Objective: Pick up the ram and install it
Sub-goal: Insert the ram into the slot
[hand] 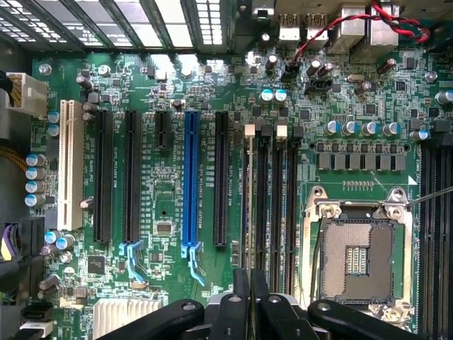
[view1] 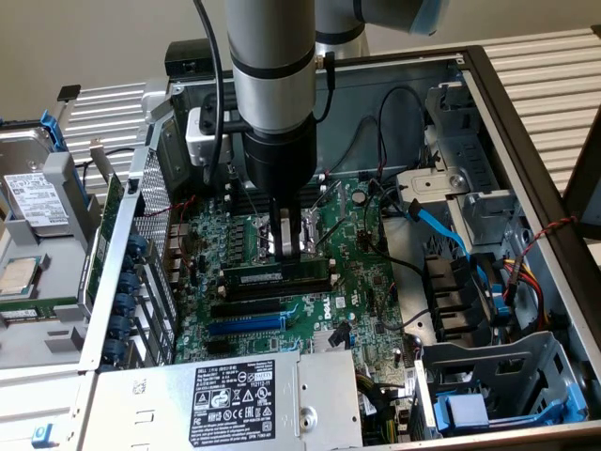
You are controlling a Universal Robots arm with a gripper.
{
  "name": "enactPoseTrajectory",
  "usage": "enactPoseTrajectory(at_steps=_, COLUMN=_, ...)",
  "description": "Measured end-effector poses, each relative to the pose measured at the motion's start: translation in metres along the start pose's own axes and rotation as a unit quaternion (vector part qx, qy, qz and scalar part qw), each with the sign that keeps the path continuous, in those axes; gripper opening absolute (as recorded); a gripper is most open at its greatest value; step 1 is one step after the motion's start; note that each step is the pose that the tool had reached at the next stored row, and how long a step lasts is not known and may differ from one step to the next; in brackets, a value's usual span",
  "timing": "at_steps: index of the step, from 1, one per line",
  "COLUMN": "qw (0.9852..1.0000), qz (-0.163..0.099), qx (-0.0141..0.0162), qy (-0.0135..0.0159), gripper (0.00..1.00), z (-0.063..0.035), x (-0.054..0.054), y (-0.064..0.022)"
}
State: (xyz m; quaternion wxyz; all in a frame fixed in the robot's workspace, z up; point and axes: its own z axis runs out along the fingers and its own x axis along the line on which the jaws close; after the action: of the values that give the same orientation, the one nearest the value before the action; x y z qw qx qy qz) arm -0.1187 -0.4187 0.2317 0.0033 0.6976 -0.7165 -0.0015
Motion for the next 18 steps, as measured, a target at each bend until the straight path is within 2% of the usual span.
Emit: enactPoseTrajectory(at_steps=18, qw=1.0000, qz=0.000, qx=0.0024, qy=0.0007, gripper=0.13, z=0.0013, x=-0.0009, y=0.0009)
